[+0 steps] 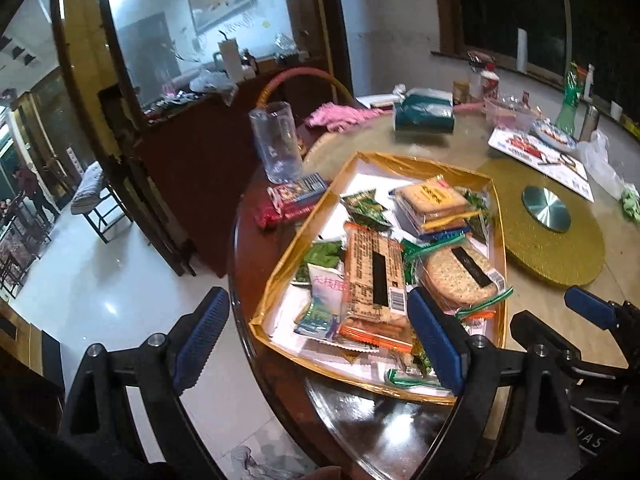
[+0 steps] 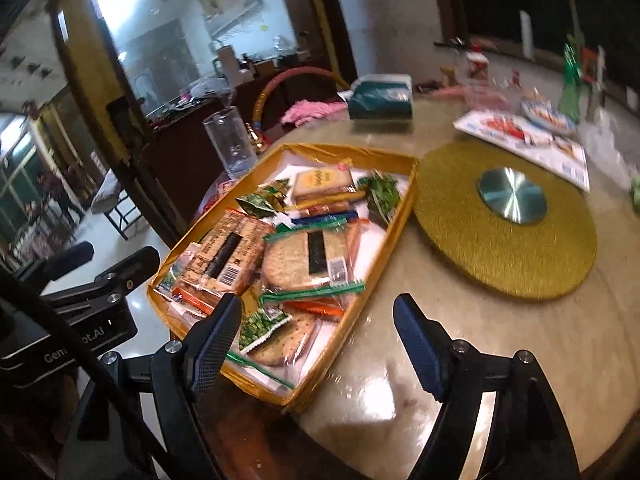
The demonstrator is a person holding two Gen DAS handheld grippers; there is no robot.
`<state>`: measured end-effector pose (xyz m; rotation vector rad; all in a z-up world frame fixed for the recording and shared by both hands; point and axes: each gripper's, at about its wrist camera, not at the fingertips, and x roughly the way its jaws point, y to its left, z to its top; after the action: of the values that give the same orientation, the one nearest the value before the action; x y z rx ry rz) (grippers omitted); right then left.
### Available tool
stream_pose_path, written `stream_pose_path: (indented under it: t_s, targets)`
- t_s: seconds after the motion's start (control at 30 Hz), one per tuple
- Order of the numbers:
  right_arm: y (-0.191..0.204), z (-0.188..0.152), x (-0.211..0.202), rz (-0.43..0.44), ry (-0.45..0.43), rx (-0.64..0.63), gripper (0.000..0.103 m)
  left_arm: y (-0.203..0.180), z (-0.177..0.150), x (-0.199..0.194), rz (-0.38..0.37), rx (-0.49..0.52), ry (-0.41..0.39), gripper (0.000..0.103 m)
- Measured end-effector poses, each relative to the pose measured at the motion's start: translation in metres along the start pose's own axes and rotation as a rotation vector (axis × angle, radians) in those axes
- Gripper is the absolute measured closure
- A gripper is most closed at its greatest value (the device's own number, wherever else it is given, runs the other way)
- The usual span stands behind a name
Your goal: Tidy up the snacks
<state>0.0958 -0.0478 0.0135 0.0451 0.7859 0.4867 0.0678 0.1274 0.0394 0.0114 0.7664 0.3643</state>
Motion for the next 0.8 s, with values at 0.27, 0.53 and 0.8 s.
stream_pose_path:
  t_s: [0.27, 0.53, 0.8]
  targets:
    - [0.010, 0.000, -0.009, 0.018, -0.022, 0.006, 0.024, 0.004, -0.005, -0.010, 0.016, 0.001, -0.032, 0.012]
    - [0.021, -0.003, 0.002, -0.004, 0.015, -0.004, 0.024, 0.015, -0.013, -0.007, 0.004, -0.011, -0.020, 0.012]
    - [0.033, -0.002, 0.010, -0.014, 0.033, -0.022, 0.024, 0.026, -0.016, -0.002, 0.000, -0.020, -0.014, 0.012]
